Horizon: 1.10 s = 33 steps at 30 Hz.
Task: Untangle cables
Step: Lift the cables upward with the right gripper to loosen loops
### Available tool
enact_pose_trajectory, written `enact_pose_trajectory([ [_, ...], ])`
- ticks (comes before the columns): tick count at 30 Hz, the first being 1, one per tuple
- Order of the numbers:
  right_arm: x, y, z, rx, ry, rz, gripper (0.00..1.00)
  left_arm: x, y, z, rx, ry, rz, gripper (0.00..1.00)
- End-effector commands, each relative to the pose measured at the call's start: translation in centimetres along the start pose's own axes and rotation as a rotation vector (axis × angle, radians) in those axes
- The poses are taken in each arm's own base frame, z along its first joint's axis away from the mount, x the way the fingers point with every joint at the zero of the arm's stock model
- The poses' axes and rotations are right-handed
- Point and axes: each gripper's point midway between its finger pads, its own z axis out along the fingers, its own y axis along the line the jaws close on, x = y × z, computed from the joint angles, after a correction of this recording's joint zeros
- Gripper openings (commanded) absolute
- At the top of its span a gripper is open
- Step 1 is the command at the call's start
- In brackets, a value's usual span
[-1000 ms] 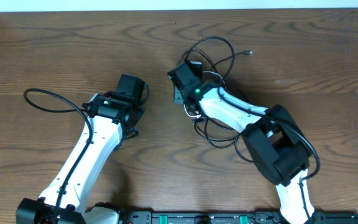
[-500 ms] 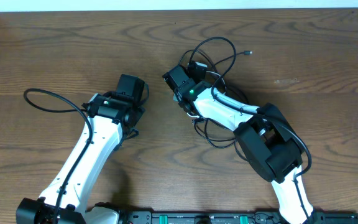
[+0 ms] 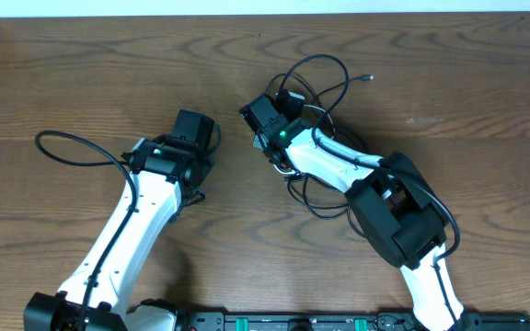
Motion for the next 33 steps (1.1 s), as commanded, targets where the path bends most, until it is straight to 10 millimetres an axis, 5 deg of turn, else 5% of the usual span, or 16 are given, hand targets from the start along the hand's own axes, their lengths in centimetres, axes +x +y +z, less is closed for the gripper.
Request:
enact_pose_trajectory([
  [1,3.0,-1.4,2.3,0.037,0.090,-0.007,0.15,-0.5,0.2,0.0,-0.012,-0.022,-0.004,0.96],
  [5,2.9,-1.3,2.3,0.033,0.086,-0.006,0.01,-0.5,0.2,0.0,-0.012,-0.022,-0.004,0.96],
  [15,1.8,0.9,1.7,-0.063,0.053,-0.177,0.01,-0.5,0.2,0.0,-0.012,-0.022,-0.004,0.96],
  [28,-4.0,4.7,-6.9,-0.217,-0.096,-0.391,0.01,-0.5,0.2,0.0,-0.012,-0.022,-0.004,0.96],
  [33,-6.2,6.0,-12.8,-0.311,-0.151,-0.427,0.01,-0.5,0.2,0.0,-0.012,-0.022,-0.004,0.96],
])
